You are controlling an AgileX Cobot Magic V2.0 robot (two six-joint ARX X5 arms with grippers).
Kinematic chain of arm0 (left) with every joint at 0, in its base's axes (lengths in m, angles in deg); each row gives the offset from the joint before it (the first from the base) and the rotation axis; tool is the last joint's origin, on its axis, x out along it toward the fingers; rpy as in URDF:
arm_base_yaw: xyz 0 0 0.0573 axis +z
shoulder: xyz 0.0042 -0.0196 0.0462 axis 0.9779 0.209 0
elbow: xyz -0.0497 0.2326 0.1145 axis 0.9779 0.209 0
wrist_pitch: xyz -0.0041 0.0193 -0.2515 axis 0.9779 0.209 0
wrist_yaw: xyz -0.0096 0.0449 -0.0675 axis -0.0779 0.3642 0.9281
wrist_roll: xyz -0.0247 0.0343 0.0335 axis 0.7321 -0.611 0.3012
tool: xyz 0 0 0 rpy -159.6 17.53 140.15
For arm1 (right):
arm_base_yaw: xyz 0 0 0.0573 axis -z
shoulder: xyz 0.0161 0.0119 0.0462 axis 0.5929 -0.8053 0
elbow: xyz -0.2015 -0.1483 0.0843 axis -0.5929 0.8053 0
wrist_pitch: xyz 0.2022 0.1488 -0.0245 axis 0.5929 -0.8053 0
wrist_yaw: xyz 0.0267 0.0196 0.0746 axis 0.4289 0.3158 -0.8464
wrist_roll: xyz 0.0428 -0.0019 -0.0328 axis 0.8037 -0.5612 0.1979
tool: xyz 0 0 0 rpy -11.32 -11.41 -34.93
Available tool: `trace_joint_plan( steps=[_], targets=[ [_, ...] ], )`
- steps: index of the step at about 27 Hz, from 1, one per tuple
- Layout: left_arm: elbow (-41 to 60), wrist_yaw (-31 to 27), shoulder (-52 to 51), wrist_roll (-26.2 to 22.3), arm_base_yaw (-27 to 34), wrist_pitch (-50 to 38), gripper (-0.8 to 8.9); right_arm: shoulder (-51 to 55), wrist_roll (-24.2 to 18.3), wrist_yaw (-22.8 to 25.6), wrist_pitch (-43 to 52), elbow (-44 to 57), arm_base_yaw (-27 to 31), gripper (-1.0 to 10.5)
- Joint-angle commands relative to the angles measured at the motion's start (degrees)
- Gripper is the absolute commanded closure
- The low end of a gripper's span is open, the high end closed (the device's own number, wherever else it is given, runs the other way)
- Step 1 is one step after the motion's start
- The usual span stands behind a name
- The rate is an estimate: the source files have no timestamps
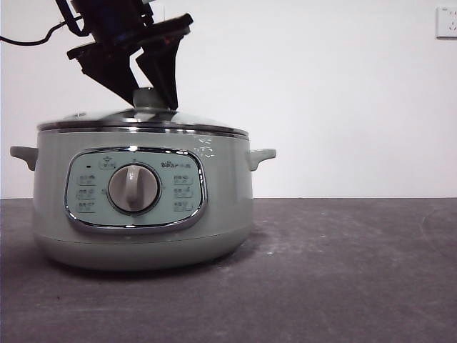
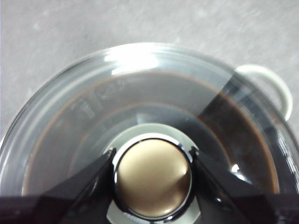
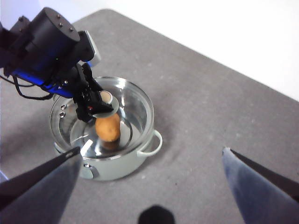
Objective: Pick up the potato,open the lid,put the potato in the pot,close the lid
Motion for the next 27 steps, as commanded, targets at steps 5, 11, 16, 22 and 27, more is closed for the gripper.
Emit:
trace_joint_plan(
  steps=[5, 11, 16, 22, 27],
  targets=[
    [1.14, -1.09, 0.85, -0.83, 0.07, 1.11, 8.16, 0.0, 0.76, 0.09, -0.31, 0.04, -0.04, 4.5],
    [1.14, -0.83, 0.85, -0.83, 0.07, 0.83, 6.02, 0.0, 1.2, 0.07, -0.44, 0.04, -0.04, 4.5],
    [1.14, -0.98, 0.79, -0.81, 0.11, -0.37, 3.69, 0.0, 1.2, -0.04, -0.81, 0.04, -0.04, 4.5],
    [0.83, -1.01, -0.9, -0.68, -0.04, -1.01, 3.69, -0.04, 2.32, -0.15, -1.31, 0.04, -0.04, 4.5],
    [0.79, -0.83, -5.81, -0.37, -1.18, -0.09, 3.69, -0.04, 4.07, -0.5, -2.45, 0.44, -0.04, 4.5]
  ],
)
